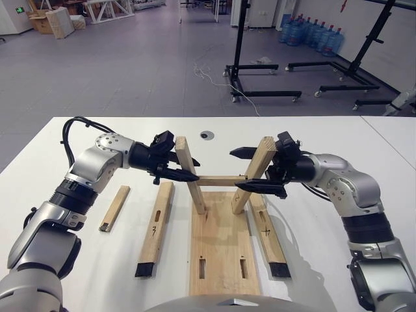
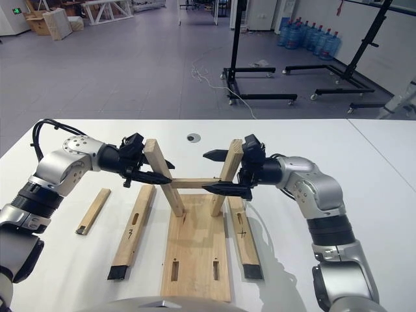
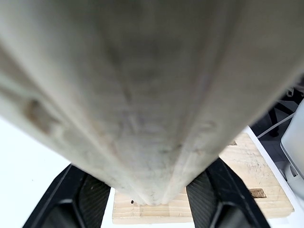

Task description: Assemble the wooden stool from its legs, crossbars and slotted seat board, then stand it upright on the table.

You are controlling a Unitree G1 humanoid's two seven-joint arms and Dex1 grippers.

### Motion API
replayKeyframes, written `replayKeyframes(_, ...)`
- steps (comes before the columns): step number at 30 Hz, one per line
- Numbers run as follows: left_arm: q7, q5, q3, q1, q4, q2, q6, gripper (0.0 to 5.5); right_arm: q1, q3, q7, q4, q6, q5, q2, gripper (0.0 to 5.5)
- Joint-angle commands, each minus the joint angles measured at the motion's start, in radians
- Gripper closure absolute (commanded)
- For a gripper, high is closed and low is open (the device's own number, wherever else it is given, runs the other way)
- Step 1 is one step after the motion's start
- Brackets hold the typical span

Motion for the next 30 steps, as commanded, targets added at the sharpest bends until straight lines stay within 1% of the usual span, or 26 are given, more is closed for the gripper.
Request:
replayKeyframes(1, 0.126, 0.264, -0.08, 0.058, 0.094, 0.022, -0.009, 3.49, -0.049, 0.04, -0.027, -0.004, -0.049, -0.037, 0.056, 0.1)
replayKeyframes(4, 0.136, 0.267, -0.047, 0.06, 0.138, 0.053, -0.032, 3.49, -0.061, 0.024, -0.053, 0.026, -0.083, -0.057, 0.067, 0.1)
replayKeyframes(7, 0.125, 0.271, -0.032, 0.07, 0.156, 0.08, -0.049, 3.49, -0.105, -0.002, -0.121, 0.094, -0.143, -0.087, 0.109, 0.1)
replayKeyframes(11, 0.161, 0.307, -0.032, 0.04, 0.218, 0.067, -0.091, 3.49, -0.126, -0.045, -0.167, 0.126, -0.179, -0.091, 0.124, 0.1)
replayKeyframes(18, 0.194, 0.343, -0.021, -0.055, 0.372, 0.041, -0.209, 3.49, -0.133, -0.054, -0.192, 0.204, -0.253, -0.13, 0.102, 0.1)
replayKeyframes(20, 0.218, 0.359, -0.02, -0.079, 0.424, 0.03, -0.245, 2.94, -0.132, -0.068, -0.197, 0.204, -0.246, -0.113, 0.097, 0.1)
replayKeyframes(23, 0.251, 0.395, -0.011, -0.109, 0.499, 0.012, -0.282, 2.38, -0.137, -0.089, -0.207, 0.203, -0.228, -0.096, 0.093, 0.1)
replayKeyframes(27, 0.235, 0.439, 0.033, -0.133, 0.549, -0.007, -0.319, 1.9, -0.142, -0.107, -0.213, 0.215, -0.229, -0.104, 0.091, 0.1)
replayKeyframes(30, 0.205, 0.449, 0.074, -0.13, 0.529, -0.007, -0.316, 1.46, -0.142, -0.114, -0.219, 0.217, -0.234, -0.112, 0.093, 0.1)
